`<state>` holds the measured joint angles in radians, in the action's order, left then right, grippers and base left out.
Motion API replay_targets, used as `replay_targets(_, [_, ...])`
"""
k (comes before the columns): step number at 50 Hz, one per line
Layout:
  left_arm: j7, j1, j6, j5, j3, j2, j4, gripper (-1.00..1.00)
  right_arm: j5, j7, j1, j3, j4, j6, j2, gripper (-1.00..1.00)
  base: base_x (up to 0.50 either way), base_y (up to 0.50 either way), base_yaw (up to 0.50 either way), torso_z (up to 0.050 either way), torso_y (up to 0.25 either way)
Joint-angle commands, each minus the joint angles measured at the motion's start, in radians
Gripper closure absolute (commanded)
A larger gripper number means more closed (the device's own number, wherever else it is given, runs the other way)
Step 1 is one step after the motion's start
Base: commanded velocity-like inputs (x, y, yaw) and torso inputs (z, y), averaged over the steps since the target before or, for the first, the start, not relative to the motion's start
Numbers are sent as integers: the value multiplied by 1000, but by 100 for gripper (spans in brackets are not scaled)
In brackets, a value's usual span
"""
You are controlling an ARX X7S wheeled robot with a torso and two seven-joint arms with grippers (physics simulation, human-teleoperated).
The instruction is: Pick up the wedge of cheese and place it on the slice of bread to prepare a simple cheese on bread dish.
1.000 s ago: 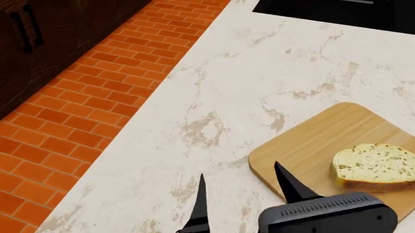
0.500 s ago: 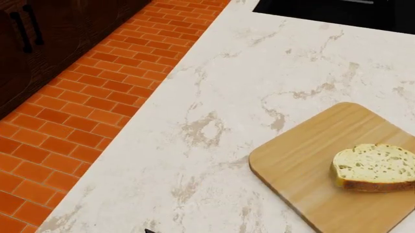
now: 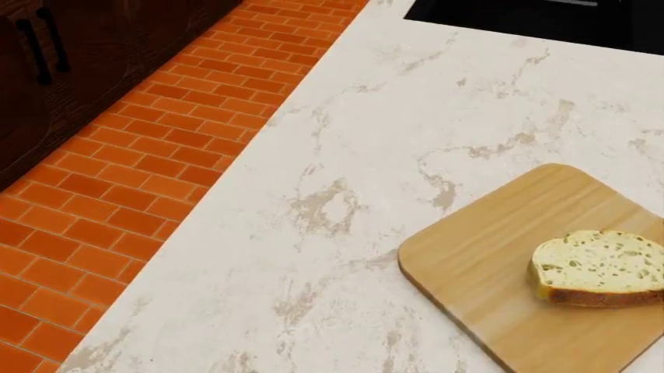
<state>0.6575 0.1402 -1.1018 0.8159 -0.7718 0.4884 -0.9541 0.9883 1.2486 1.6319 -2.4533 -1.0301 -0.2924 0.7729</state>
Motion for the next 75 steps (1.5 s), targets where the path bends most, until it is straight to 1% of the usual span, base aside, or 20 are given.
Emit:
replay_targets(1, [8,1,-2,13,3,7,4,-100,4,42,44,-104,17,-29,-40,-100,0,0,0,0,0])
replay_targets(5, [10,-1,1,14,4,8,5,-100,14,42,44,-105,24,-31,-49,-100,0,0,0,0,0])
replay_targets(20, [10,-12,25,14,2,9,7,-100,107,-83,18,-86,138,-121,-41,-100,0,0,0,0,0])
replay_targets(38, [14,-24,43,17,2,12,6,-100,228,-169,39,-66,201,-144,-65,-100,0,0,0,0,0])
replay_targets(45, [15,-26,48,18,8,15,10,-100,257,-180,43,-57,218,-143,-79,-100,0,0,0,0,0])
replay_targets(61, [27,-29,54,28,6,19,7,-100,291,-181,23,-33,250,-119,-150,-100,0,0,0,0,0])
replay_targets(75, [24,-44,73,28,-1,20,8,-100,337,-217,13,-12,299,-120,-178,-100,0,0,0,0,0])
